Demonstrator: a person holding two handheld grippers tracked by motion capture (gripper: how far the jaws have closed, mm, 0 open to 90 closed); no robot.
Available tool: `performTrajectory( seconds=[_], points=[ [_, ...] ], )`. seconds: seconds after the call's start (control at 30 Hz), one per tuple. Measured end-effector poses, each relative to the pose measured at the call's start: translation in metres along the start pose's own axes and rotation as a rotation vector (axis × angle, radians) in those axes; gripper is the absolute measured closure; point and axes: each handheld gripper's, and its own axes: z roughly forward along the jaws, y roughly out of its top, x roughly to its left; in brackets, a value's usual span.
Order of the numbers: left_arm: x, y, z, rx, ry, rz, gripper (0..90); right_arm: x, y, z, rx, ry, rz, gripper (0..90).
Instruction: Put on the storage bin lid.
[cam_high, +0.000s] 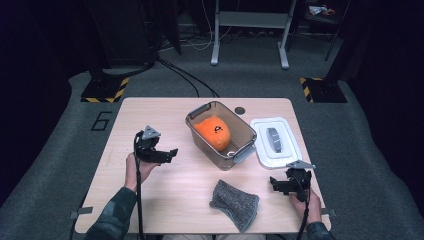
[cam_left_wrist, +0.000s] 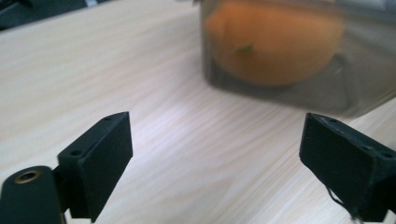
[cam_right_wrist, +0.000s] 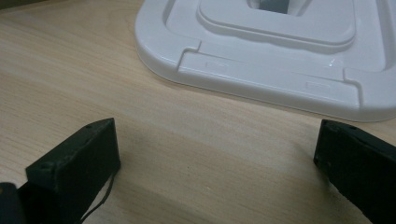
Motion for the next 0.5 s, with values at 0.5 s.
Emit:
performTrajectory(
  seconds=[0.5],
  points=[
    [0.021, -0.074, 0.042, 0.118, 0.160, -0.088, 2.9, 0.000, 0.000, 0.000, 0.001, -0.004, 0.003, 0.0]
  ],
)
